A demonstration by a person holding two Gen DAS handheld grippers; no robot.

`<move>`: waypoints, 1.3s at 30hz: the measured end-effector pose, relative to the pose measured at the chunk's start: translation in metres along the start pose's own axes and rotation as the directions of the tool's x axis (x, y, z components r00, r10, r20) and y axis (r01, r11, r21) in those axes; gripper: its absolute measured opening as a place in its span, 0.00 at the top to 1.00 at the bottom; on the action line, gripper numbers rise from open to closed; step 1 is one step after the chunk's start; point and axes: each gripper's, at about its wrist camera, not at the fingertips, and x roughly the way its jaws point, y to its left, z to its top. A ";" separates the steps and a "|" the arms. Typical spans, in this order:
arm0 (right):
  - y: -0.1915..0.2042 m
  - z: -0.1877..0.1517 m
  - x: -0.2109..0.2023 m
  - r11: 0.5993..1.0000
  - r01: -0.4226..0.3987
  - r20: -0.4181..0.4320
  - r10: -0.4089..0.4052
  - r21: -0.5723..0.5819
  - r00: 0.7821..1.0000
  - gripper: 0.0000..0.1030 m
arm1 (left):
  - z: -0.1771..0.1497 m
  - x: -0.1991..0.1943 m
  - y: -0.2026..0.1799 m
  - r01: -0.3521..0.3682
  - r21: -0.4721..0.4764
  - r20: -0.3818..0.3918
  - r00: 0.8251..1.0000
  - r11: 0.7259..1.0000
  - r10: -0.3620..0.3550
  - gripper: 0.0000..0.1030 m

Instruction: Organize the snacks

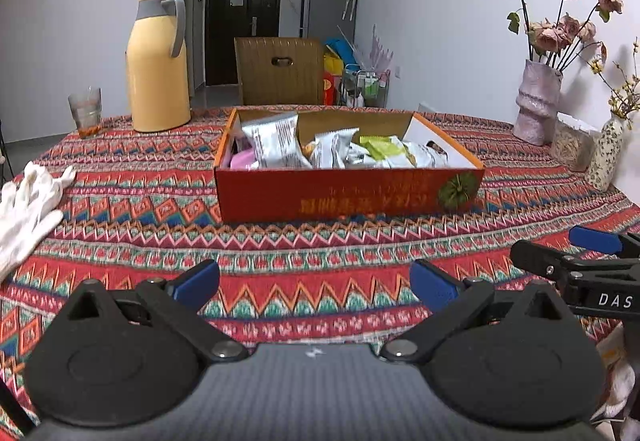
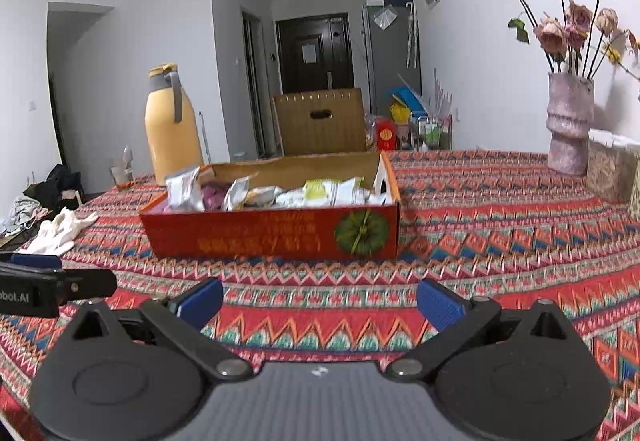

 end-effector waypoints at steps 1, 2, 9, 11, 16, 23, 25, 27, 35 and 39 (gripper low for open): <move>0.001 -0.003 -0.001 1.000 -0.002 -0.007 0.002 0.004 1.000 0.00 | -0.002 -0.001 0.001 0.000 -0.002 -0.001 1.000 1.000 0.000 0.00; 0.002 -0.006 -0.002 1.000 -0.005 -0.013 0.005 0.007 1.000 0.00 | -0.004 -0.003 0.001 0.003 -0.004 -0.002 1.000 1.000 -0.003 0.00; 0.006 -0.018 -0.008 1.000 -0.002 -0.031 0.002 0.013 1.000 0.00 | -0.014 -0.008 0.003 0.021 -0.003 0.003 1.000 1.000 -0.021 0.00; 0.007 -0.019 -0.010 1.000 0.001 -0.030 -0.001 0.013 1.000 0.00 | -0.015 -0.007 0.003 0.026 -0.004 -0.004 1.000 1.000 -0.026 0.00; 0.004 -0.020 -0.012 1.000 0.009 -0.029 -0.009 0.019 1.000 0.00 | -0.018 -0.006 0.004 0.035 -0.009 -0.008 0.999 0.999 -0.035 0.00; 0.003 -0.021 -0.012 1.000 0.021 -0.035 -0.020 0.023 0.999 0.00 | -0.019 -0.006 0.005 0.037 -0.013 -0.010 0.999 0.999 -0.037 0.00; 0.003 -0.021 -0.012 1.000 0.021 -0.035 -0.020 0.021 0.999 0.00 | -0.019 -0.006 0.005 0.037 -0.013 -0.011 0.999 0.999 -0.037 0.00; 0.003 -0.021 -0.012 1.000 0.020 -0.035 -0.019 0.020 0.999 0.00 | -0.019 -0.005 0.005 0.038 -0.013 -0.012 0.999 0.999 -0.038 0.00; 0.004 -0.021 -0.011 1.000 0.021 -0.037 -0.020 0.020 0.999 0.00 | -0.020 -0.003 0.004 0.040 -0.014 -0.020 0.999 0.999 -0.040 0.00; 0.004 -0.021 -0.010 1.000 0.021 -0.037 -0.020 0.019 0.999 0.00 | -0.020 -0.004 0.005 0.041 -0.015 -0.019 0.999 0.999 -0.041 0.00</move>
